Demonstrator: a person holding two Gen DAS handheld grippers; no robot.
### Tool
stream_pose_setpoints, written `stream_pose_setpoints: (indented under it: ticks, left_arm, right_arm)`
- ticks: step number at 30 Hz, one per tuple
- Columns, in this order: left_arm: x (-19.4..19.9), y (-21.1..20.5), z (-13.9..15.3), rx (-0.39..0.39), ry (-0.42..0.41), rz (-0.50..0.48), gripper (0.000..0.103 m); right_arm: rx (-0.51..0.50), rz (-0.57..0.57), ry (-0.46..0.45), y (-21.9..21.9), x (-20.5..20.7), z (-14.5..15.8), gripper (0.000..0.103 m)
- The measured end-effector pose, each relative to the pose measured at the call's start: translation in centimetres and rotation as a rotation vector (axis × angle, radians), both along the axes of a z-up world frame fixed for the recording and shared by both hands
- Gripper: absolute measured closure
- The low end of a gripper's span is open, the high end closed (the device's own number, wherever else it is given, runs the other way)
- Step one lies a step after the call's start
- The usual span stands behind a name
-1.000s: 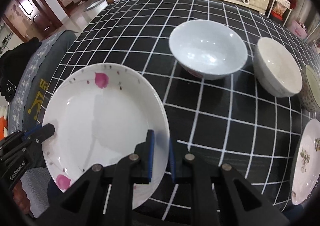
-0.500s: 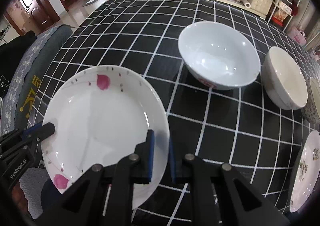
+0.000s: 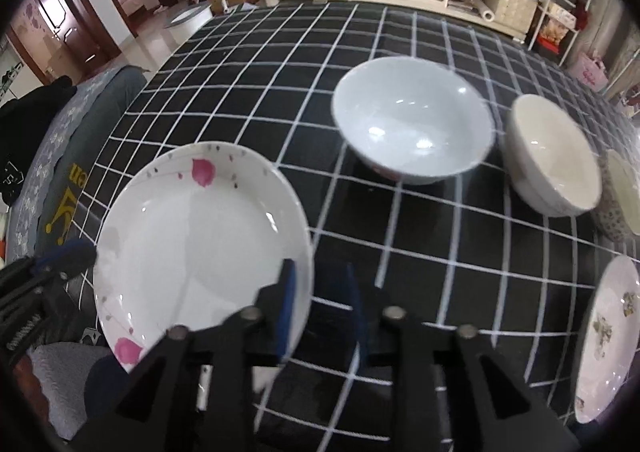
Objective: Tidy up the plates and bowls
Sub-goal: 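Carry the pink-spotted plate over the plain white plate and lower it on, then open both grippers and pull back from the stacked plates, then pinch the rim of the cartoon-print plate with both grippers and lift it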
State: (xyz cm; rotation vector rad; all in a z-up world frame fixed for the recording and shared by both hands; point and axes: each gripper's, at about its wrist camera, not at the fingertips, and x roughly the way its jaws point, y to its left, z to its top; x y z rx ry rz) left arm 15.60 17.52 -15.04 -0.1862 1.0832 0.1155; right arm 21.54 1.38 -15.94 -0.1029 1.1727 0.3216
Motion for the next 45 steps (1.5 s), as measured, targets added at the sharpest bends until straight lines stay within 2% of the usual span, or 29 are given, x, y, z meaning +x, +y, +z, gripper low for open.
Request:
stream_pose_setpoints:
  ticks: [1,3,6,7,9,13,19,20,22,26,31,37,39,45]
  left_arm:
    - [-0.2,-0.5,0.8,0.005,-0.017,-0.009,0.079]
    - [-0.5,-1.8,2.3,0.014,-0.054,-0.035,0.073]
    - [-0.6,-3.8,4.1,0.017,-0.095,-0.067,0.068]
    - [-0.7,-4.5,4.6,0.018,-0.108,-0.078,0.066]
    - [-0.8,-5.9,5.5,0.017,-0.129,-0.099,0.063]
    - [-1.1,-9.0,6.9,0.005,-0.159,-0.136,0.063]
    - [-1.8,-13.1,8.6,-0.038,-0.243,-0.172,0.061]
    - [-1.9,-13.7,8.9,-0.047,-0.256,-0.178,0.055]
    - [-2.3,-15.2,9.4,-0.055,-0.289,-0.193,0.049]
    - [-3.0,-18.9,9.9,0.012,-0.326,-0.229,0.046]
    - [-2.7,-22.9,9.2,-0.001,-0.252,-0.3,0.046]
    - [-2.3,-26.5,8.7,-0.037,-0.233,-0.353,0.046]
    - [-1.8,-27.7,8.5,-0.046,-0.209,-0.373,0.04]
    - [-0.4,-31.5,7.4,-0.034,-0.17,-0.432,0.04]
  right_arm:
    - [0.008,-0.007,-0.024,-0.5,-0.4,0.7,0.061]
    - [0.011,-0.019,-0.081,-1.3,-1.1,2.3,0.05]
    - [-0.025,-0.026,-0.171,-2.2,-2.2,4.7,0.045]
    - [-0.041,-0.02,-0.182,-2.6,-2.4,5.5,0.045]
    - [0.009,-0.027,-0.172,-4.0,-2.7,6.6,0.045]
    - [0.057,-0.077,-0.203,-7.0,-3.7,8.5,0.044]
    - [-0.005,-0.147,-0.295,-10.6,-5.5,10.0,0.044]
    - [-0.034,-0.143,-0.315,-11.2,-5.9,10.2,0.044]
    - [-0.067,-0.15,-0.351,-12.5,-6.6,10.5,0.044]
    - [-0.016,-0.213,-0.347,-16.1,-7.9,11.0,0.044]
    - [-0.009,-0.267,-0.339,-19.0,-8.9,11.3,0.044]
    - [-0.056,-0.288,-0.314,-22.3,-9.3,10.9,0.044]
    - [-0.063,-0.3,-0.308,-23.5,-9.5,10.8,0.044]
    - [-0.06,-0.337,-0.267,-27.3,-9.0,9.9,0.044]
